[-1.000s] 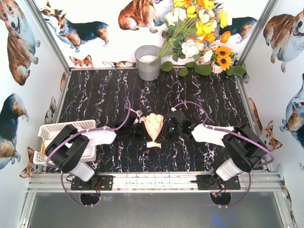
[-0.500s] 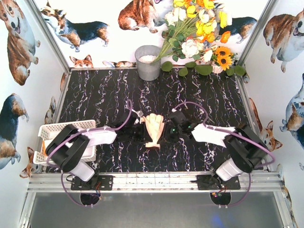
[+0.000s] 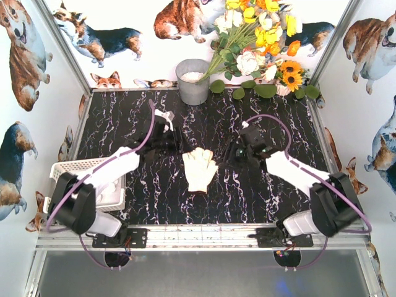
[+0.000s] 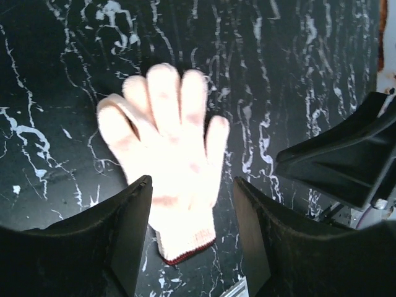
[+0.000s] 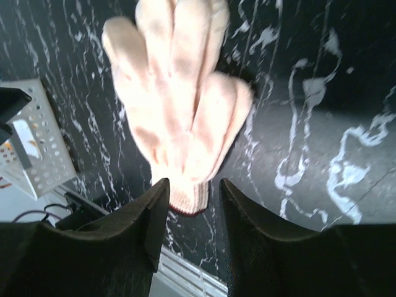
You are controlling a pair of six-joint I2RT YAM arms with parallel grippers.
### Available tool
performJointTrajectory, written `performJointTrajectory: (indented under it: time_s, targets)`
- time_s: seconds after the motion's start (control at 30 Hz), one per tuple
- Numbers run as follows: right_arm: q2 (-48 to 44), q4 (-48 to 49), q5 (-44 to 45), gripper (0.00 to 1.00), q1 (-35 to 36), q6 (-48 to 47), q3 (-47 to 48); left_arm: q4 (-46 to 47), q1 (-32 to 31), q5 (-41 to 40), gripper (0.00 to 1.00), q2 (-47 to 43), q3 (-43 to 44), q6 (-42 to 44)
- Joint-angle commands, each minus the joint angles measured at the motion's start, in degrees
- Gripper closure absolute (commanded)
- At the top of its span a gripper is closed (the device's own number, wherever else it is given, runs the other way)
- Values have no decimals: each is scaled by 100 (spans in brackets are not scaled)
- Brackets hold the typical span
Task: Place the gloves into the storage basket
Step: Pair the glove with the glove.
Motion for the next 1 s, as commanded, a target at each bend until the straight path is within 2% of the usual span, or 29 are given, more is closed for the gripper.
performJointTrajectory:
  time_s: [0.0,0.13,0.3,0.53,0.97]
  targets:
    - [466,180,-350,60,-278,-307,440,60,289,361,50,655,229,13]
    - [793,413,-605,60,-314,-235,558,430,446,770,51,1198,363,-270]
    - [1126,839,-1035,60,-305,-152,565,530,571,916,52,1692,412,-369]
    - [1707,1090,-1323,66,-92,-88,863,1076,673,1208,64,2030,366,-632]
    - [2345,1484,-1377,73,126,160,911,1544,727,1292,62,2553,391,-744]
